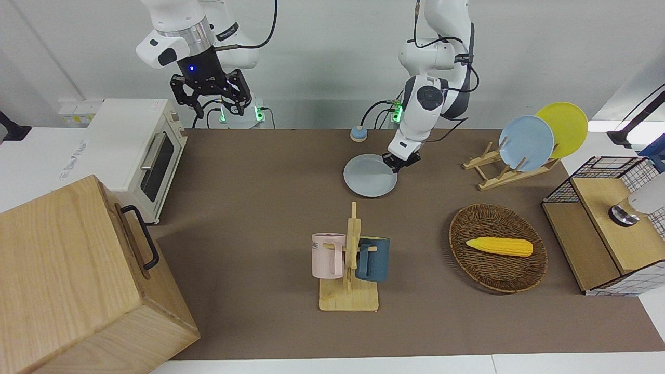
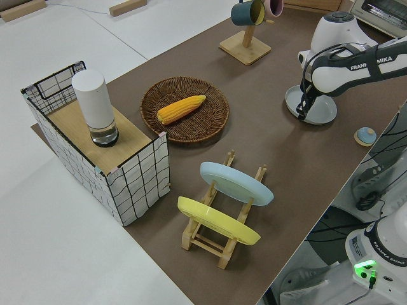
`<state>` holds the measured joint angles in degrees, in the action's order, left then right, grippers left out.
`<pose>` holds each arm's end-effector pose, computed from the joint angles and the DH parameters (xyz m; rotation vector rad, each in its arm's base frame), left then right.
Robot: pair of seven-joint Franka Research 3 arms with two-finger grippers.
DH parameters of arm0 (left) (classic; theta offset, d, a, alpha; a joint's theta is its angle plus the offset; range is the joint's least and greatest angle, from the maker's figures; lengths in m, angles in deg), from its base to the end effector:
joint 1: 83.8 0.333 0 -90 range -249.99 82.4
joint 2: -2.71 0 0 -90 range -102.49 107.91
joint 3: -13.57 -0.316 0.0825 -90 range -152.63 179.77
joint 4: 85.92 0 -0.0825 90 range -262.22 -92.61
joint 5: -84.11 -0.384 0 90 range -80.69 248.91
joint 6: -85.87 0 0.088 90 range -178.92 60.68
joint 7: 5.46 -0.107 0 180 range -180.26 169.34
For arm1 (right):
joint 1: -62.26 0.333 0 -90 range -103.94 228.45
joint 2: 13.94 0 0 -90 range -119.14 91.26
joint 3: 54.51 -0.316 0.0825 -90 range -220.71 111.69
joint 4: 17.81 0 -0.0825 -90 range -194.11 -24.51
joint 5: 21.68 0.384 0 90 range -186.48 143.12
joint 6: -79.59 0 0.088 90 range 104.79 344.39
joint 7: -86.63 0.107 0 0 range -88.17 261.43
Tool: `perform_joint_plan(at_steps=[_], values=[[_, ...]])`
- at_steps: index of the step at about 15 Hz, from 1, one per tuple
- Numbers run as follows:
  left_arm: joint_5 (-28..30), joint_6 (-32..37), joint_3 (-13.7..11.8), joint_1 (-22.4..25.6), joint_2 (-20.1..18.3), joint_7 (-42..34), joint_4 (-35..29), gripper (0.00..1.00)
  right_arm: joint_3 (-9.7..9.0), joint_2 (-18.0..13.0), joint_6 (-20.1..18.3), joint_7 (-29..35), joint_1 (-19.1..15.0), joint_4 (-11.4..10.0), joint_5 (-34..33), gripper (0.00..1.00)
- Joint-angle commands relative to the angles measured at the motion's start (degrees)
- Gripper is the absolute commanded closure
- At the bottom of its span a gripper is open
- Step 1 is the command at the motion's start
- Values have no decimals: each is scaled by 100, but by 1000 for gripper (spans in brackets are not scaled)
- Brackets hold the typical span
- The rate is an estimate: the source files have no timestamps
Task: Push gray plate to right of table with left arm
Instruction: 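Push the gray plate with the left gripper toward the right arm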
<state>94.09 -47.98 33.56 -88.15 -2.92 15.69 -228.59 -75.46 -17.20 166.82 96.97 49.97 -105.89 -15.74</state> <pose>0.4141 -0.1890 0.3164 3.0780 0.1100 -0.1368 0.5242 0.0980 0.6651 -3.0529 0.0343 -0.0366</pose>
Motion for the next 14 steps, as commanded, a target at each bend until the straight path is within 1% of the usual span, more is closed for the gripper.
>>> perform_joint_plan(at_steps=[1, 4, 7, 8, 11, 13, 14], values=[[345, -464, 320, -250, 308, 573, 169, 1000, -23, 36, -40, 12, -37, 81, 92, 5], [549, -650, 348, -400, 562, 583, 266, 1000, -23, 36, -39, 12, -37, 81, 92, 5], [952, -983, 348, -654, 756, 610, 284, 1000, -23, 36, -40, 12, -37, 81, 92, 5], [1102, -1176, 348, -785, 948, 627, 371, 1000, -23, 36, -40, 12, -37, 81, 92, 5], [1173, -1275, 348, -1111, 1196, 978, 679, 1000, -23, 36, -40, 12, -37, 81, 92, 5], [1226, -1292, 243, -1584, 1502, 1398, 1020, 1000, -23, 36, -39, 12, -37, 81, 92, 5], [1217, -1310, 207, -1734, 1591, 1531, 1153, 1000, -23, 36, -40, 12, -37, 81, 92, 5]])
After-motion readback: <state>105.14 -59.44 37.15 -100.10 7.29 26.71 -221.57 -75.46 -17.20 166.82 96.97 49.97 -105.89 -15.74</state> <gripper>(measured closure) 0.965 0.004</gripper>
